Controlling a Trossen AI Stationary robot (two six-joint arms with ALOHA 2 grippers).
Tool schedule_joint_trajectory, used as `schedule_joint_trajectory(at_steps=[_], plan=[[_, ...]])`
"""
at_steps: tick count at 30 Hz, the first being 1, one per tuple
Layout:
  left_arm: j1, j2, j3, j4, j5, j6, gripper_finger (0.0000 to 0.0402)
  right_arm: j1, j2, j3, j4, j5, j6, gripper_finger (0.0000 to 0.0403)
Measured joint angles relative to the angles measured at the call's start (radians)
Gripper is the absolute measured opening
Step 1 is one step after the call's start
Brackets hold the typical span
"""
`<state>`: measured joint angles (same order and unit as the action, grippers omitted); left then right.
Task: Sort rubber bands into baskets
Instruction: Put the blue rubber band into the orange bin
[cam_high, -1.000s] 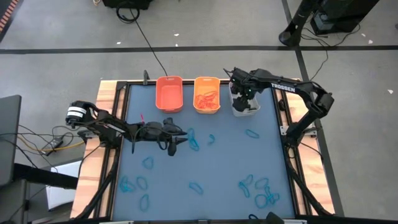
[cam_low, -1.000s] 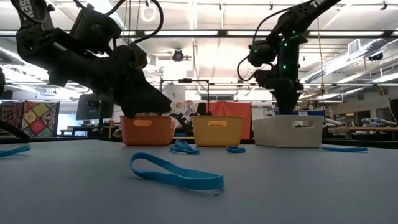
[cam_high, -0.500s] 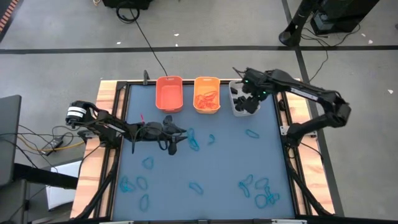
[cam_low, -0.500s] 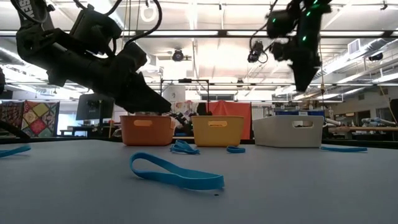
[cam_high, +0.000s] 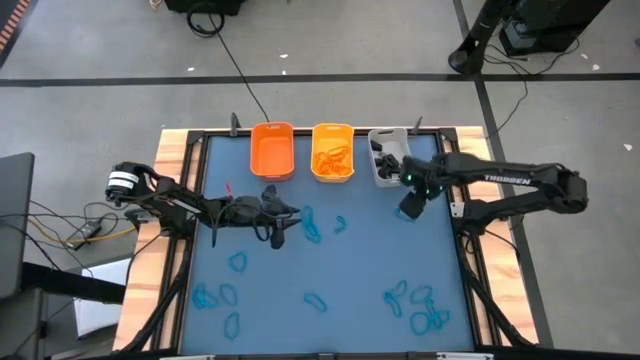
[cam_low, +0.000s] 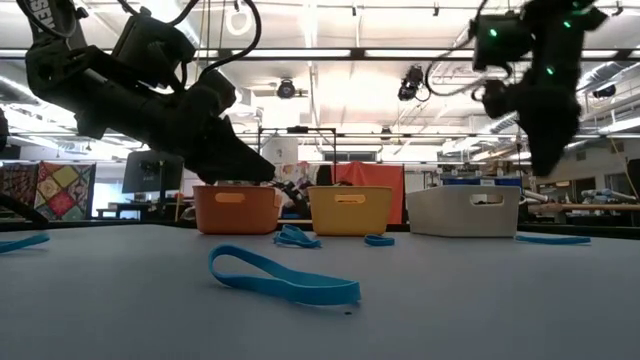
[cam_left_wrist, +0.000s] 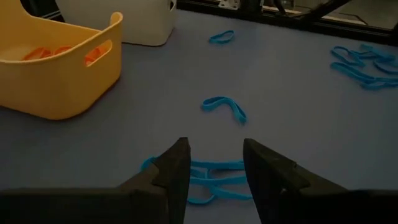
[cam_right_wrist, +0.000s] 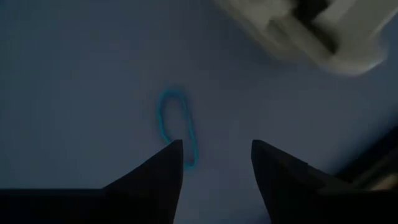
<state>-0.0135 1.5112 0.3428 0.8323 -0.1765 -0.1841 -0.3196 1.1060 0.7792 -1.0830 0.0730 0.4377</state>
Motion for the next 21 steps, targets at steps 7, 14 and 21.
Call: schedule_joint_trajectory(at_steps=[7, 14, 21], plan=[[0.000, 0.000, 0.000, 0.015, -0.036, -0.003, 0.0151, 0.127, -0.001, -0.168, 0.140, 0.037, 0.111, 0.0197], [0.000, 0.000, 0.000, 0.015, -0.087, 0.039, 0.0151, 0.180, -0.001, -0.257, 0.269, -0.017, 0.132, 0.0197], [0.000, 0.000, 0.000, 0.013, -0.145, 0.053, 0.0151, 0.194, -0.001, -0.327, 0.302, -0.009, 0.174, 0.0197]])
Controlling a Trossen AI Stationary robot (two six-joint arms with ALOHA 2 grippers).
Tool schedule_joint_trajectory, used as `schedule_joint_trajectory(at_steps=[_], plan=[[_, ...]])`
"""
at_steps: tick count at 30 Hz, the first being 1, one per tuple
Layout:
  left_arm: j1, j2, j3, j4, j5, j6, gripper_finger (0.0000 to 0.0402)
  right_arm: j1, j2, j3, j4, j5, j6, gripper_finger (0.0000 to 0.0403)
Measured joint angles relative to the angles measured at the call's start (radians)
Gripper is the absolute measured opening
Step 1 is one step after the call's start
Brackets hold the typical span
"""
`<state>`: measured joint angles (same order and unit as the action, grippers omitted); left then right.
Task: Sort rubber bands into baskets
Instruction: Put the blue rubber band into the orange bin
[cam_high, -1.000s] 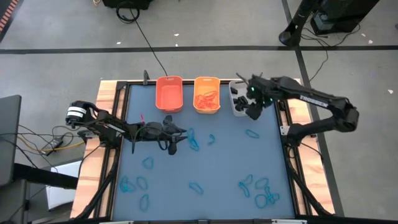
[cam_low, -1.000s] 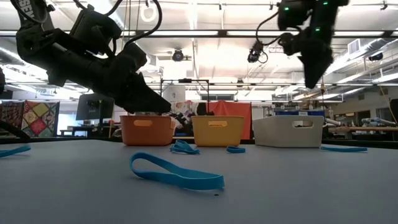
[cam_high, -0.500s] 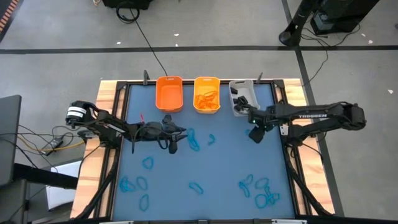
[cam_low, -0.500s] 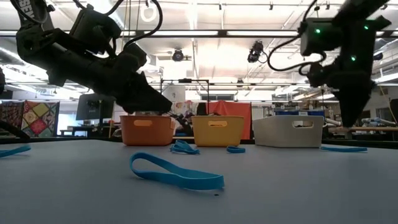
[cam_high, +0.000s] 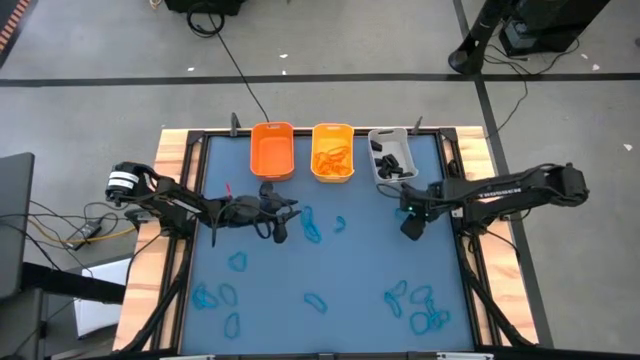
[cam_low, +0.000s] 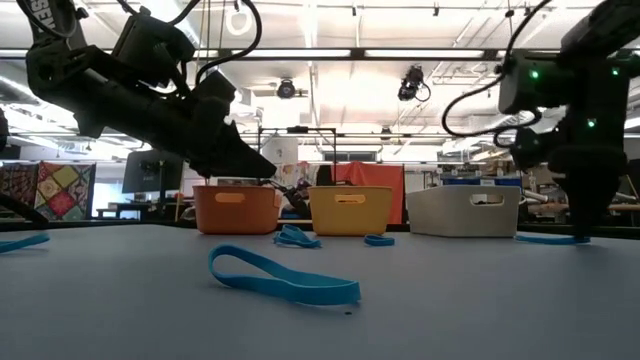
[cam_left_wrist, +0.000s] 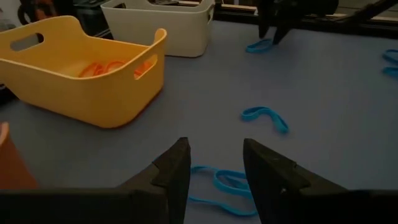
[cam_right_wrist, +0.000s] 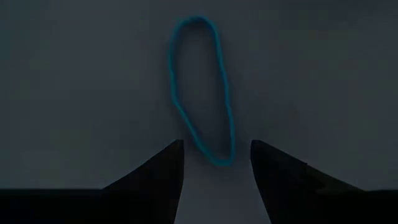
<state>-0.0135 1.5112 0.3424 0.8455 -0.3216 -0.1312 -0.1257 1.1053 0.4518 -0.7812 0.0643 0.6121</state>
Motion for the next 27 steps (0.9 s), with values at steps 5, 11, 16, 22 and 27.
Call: schedule_joint_trajectory(at_steps=[5, 11, 16, 22, 27], plan=[[0.000, 0.000, 0.000, 0.000, -0.016, 0.028, 0.0151, 0.001, 0.000, -0.022, 0.053, 0.019, 0.025, 0.0192], [0.000, 0.000, 0.000, -0.001, -0.022, 0.005, 0.0151, 0.004, 0.016, -0.023, 0.108, 0.021, 0.023, 0.0120], [0.000, 0.000, 0.000, 0.000, -0.022, -0.003, 0.0151, 0.028, 0.047, -0.021, 0.165, 0.014, 0.013, 0.0018], [0.000, 0.000, 0.013, 0.000, -0.019, -0.003, 0.0151, 0.096, 0.055, 0.011, 0.264, 0.007, 0.012, 0.0010], [0.000, 0.000, 0.056, 0.004, 0.047, 0.002, 0.0151, 0.158, 0.055, 0.059, 0.471, -0.011, -0.034, 0.0007]])
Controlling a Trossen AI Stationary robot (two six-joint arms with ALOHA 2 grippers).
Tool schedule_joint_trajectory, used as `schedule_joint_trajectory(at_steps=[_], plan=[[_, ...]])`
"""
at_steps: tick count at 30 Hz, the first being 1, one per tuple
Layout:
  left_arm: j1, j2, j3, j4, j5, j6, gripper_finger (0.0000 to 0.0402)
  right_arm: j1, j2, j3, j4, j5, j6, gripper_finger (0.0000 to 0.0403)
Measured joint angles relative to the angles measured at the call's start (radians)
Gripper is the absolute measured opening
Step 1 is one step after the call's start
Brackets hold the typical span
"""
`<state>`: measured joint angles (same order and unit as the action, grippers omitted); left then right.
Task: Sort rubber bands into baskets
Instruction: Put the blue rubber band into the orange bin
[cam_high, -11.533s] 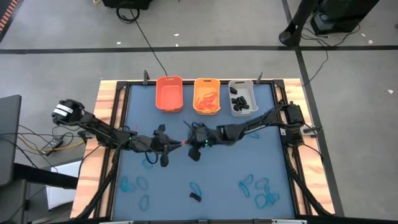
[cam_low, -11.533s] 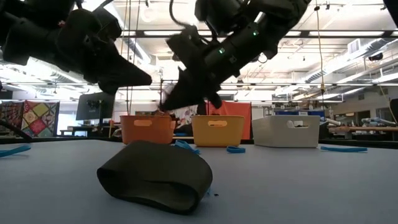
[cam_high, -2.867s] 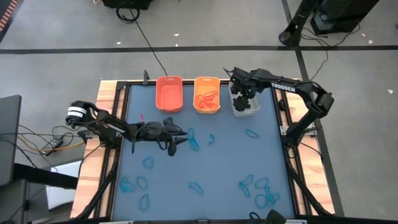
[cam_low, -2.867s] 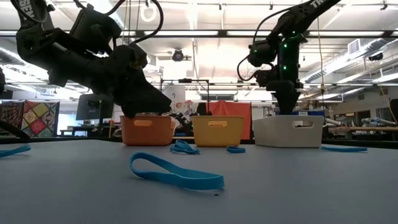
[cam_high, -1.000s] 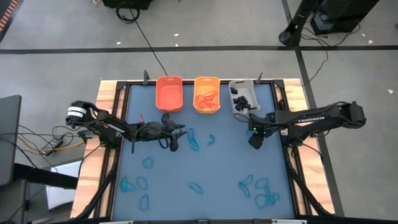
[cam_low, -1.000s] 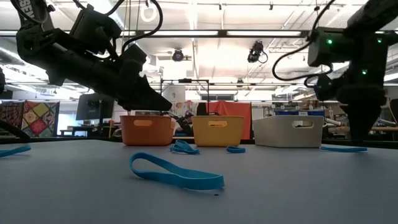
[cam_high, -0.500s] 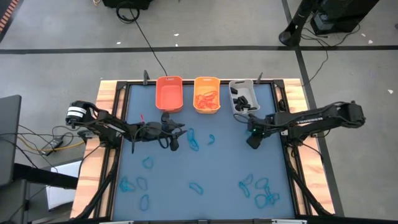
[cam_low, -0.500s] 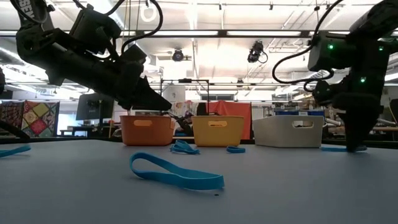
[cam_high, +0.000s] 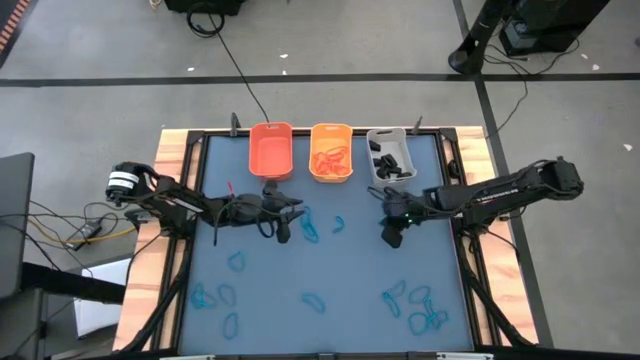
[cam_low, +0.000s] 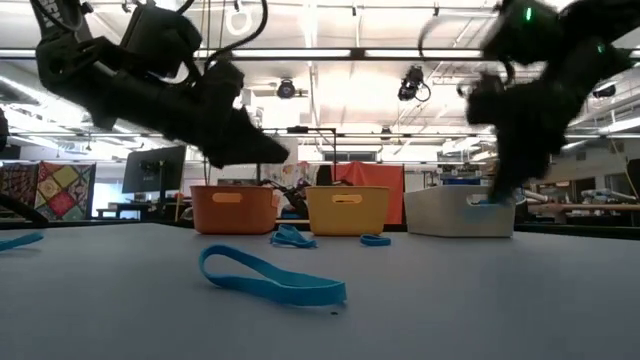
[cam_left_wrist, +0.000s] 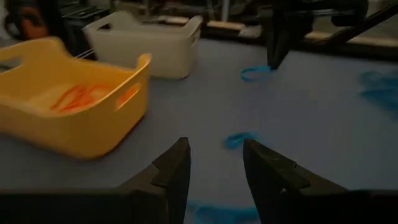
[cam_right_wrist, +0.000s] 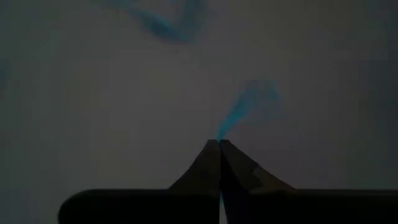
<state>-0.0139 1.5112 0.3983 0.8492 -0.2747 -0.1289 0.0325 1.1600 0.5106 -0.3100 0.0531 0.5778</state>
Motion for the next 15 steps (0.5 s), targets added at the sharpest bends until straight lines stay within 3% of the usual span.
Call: schedule_joint_trajectory(at_steps=[9, 15], plan=[[-0.002, 0.012, 0.076, 0.041, 0.091, 0.017, 0.0151, 0.045, 0.056, 0.011, 0.369, 0.051, -0.065, 0.0003], [-0.002, 0.094, 0.124, 0.105, 0.112, 0.022, 0.0151, 0.037, 0.143, 0.012, 0.564, 0.042, -0.163, 0.0002]])
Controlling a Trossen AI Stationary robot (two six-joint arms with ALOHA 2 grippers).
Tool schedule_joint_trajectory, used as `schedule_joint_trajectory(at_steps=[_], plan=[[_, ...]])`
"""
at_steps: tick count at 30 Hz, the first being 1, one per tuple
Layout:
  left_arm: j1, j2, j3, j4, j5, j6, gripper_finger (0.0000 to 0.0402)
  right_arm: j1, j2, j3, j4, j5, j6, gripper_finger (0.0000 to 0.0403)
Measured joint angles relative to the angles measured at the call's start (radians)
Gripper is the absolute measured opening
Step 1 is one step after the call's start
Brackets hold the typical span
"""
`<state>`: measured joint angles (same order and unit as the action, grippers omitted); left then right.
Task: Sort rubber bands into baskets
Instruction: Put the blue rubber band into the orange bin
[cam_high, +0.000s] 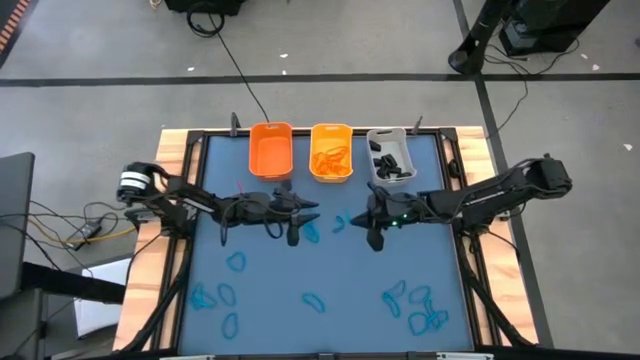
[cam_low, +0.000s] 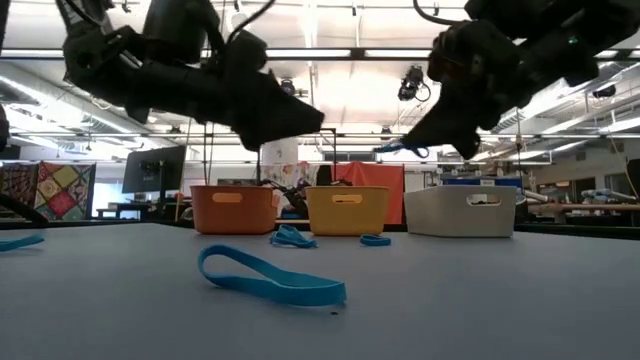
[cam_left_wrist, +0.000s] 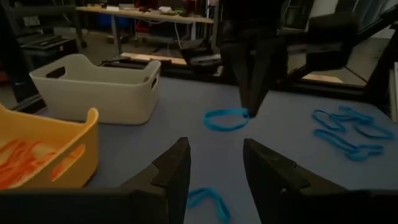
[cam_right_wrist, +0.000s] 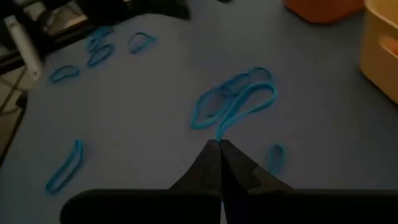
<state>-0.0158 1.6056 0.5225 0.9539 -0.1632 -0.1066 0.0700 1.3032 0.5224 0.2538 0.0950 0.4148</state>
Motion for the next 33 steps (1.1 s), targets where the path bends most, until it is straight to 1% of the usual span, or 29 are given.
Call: schedule_joint_trajectory(at_steps=[5, 9, 11, 20, 26, 29, 33], plan=[[0.000, 0.088, 0.060, 0.000, 0.000, -0.001, 0.0152, -0.009, 0.058, 0.001, 0.121, -0.019, -0.050, 0.0002], [0.001, 0.146, 0.101, 0.004, 0.001, -0.006, 0.0152, -0.011, 0.093, -0.001, 0.163, -0.035, -0.085, 0.0002], [0.001, 0.170, 0.127, 0.007, 0.017, -0.016, 0.0152, -0.011, 0.104, 0.002, 0.178, -0.054, -0.106, 0.0002], [0.003, 0.193, 0.156, 0.002, 0.046, -0.084, 0.0153, 0.001, 0.174, 0.054, 0.187, -0.057, -0.211, 0.0002], [0.003, 0.197, 0.154, -0.018, 0.118, -0.097, 0.0150, 0.027, 0.197, 0.078, 0.183, 0.009, -0.285, 0.0002], [0.003, 0.197, 0.154, -0.019, 0.128, -0.108, 0.0136, 0.040, 0.201, 0.083, 0.185, 0.036, -0.305, 0.0002], [0.003, 0.197, 0.154, -0.030, 0.130, -0.108, 0.0097, 0.056, 0.200, 0.083, 0.196, 0.075, -0.322, 0.0003]])
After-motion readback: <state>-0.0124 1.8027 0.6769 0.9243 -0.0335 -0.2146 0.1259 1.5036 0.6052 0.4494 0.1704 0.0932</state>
